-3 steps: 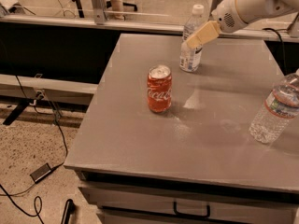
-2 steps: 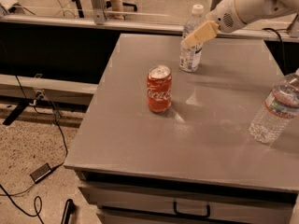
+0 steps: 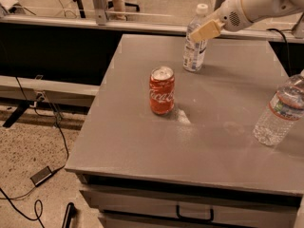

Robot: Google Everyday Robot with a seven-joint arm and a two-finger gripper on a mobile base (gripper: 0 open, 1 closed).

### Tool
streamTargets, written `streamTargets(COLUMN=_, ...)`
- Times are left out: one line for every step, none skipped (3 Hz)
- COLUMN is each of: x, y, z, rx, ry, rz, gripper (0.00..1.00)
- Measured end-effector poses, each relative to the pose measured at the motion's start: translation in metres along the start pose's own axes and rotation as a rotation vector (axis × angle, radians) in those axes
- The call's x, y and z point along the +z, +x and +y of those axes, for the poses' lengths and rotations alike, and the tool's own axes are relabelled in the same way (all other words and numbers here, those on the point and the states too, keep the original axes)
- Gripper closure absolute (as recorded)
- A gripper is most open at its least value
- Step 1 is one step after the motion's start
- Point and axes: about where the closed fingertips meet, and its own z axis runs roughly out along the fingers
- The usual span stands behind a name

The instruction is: Pick blue plastic bottle

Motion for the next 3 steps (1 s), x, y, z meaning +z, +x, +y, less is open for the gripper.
streamTargets(x=-0.012, y=-0.006, z=0.000, rx=-0.012, ry=-0.018, rz=-0.012, gripper=0.87)
streamTargets(x=-0.033, y=-0.018, z=0.002, rx=-0.026, ry=-0.053, rz=-0.040, gripper=1.00)
streamTargets(x=-0.038, y=-0.023, z=0.003, rx=-0.031, ry=-0.059, rz=-0.047, gripper=1.00)
